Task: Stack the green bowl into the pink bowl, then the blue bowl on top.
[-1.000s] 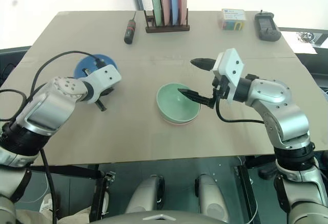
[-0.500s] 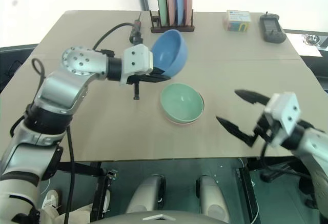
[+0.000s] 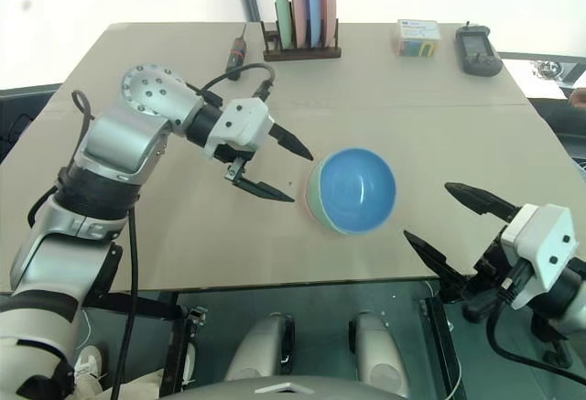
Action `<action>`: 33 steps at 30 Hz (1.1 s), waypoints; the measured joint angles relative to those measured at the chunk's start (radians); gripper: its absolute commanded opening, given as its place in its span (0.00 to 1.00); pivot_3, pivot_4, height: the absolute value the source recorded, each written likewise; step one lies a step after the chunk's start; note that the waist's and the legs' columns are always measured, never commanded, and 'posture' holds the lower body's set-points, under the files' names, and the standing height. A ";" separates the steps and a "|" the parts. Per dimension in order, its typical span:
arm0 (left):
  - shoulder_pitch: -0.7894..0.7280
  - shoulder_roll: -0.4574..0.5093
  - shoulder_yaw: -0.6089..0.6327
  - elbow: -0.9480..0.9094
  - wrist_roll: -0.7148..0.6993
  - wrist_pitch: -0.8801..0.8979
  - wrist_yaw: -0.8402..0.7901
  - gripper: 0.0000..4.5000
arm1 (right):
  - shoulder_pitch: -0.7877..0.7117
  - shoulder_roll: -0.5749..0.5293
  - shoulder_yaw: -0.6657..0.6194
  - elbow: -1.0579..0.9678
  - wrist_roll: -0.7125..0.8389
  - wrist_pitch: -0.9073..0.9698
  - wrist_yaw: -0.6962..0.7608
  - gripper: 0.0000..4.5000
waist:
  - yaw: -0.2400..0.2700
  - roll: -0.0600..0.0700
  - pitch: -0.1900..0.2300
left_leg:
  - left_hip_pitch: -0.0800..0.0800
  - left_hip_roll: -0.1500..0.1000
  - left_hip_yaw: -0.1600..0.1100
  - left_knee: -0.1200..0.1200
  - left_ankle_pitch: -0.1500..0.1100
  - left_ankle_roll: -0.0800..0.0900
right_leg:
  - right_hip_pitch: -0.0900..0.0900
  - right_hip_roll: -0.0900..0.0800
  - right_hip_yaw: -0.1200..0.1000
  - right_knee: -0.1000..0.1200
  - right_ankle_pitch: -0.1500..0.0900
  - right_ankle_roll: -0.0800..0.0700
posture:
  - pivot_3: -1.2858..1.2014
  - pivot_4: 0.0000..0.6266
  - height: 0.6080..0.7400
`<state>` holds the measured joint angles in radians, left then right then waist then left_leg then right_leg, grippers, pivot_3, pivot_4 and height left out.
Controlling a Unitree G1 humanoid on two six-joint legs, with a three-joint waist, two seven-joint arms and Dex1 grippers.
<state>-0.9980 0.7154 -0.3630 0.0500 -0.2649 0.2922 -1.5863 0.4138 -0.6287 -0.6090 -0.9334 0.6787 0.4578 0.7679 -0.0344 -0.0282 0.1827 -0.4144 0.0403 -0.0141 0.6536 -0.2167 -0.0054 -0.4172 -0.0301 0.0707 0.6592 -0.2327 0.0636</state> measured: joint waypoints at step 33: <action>0.949 0.079 0.654 -0.403 -0.308 0.238 0.517 0.96 | -0.172 -0.251 0.125 0.432 -0.025 0.038 0.252 1.00 | 0.021 0.000 0.000 | 0.000 0.000 0.000 -0.001 0.000 0.000 | 0.000 -0.002 -0.001 -0.001 0.000 0.000 | 0.52 0.24 1.00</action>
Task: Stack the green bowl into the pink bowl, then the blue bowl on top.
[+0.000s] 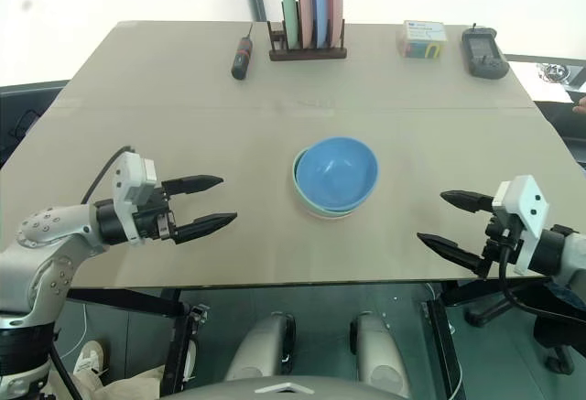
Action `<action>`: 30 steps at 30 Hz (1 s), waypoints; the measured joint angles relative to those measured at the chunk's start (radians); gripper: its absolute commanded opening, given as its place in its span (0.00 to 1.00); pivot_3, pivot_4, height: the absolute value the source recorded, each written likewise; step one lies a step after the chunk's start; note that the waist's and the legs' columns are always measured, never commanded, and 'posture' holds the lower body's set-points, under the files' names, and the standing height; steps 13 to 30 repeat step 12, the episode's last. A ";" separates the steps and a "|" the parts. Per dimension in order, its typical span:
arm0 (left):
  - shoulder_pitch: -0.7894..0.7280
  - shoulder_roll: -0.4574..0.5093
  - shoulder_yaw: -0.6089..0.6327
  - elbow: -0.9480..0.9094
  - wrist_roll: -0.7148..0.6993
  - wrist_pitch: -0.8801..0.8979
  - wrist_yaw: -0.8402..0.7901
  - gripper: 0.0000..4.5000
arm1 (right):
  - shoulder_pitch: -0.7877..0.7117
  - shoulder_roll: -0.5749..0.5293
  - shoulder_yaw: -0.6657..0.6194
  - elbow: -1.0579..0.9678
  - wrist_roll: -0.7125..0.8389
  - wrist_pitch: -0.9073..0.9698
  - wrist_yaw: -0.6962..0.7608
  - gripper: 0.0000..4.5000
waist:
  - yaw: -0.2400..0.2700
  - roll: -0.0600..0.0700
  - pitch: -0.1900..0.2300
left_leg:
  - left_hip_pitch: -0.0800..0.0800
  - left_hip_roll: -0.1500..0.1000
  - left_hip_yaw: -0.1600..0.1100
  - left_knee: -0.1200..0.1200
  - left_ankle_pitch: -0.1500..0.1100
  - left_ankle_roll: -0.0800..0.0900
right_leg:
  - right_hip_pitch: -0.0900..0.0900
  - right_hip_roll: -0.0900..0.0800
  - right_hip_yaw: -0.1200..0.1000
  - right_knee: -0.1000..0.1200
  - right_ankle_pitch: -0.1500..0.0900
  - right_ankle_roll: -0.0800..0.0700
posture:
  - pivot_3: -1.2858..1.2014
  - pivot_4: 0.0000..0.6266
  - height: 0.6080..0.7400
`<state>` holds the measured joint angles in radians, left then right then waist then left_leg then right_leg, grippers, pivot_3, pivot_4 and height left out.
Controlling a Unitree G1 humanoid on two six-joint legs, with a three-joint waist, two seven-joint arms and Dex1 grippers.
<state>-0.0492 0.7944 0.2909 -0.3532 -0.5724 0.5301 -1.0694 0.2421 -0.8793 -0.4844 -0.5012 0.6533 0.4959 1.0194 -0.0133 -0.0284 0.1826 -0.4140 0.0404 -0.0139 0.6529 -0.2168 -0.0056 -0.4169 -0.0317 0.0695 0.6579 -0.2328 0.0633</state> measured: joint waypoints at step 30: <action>0.127 0.079 0.125 0.000 -0.051 -0.020 -0.092 0.96 | 0.056 -0.050 -0.165 0.020 -0.004 0.001 0.076 1.00 | -0.001 0.000 0.000 | 0.001 0.001 0.002 0.000 0.000 0.000 | 0.000 0.000 0.001 -0.001 0.000 0.000 | 0.52 0.24 1.00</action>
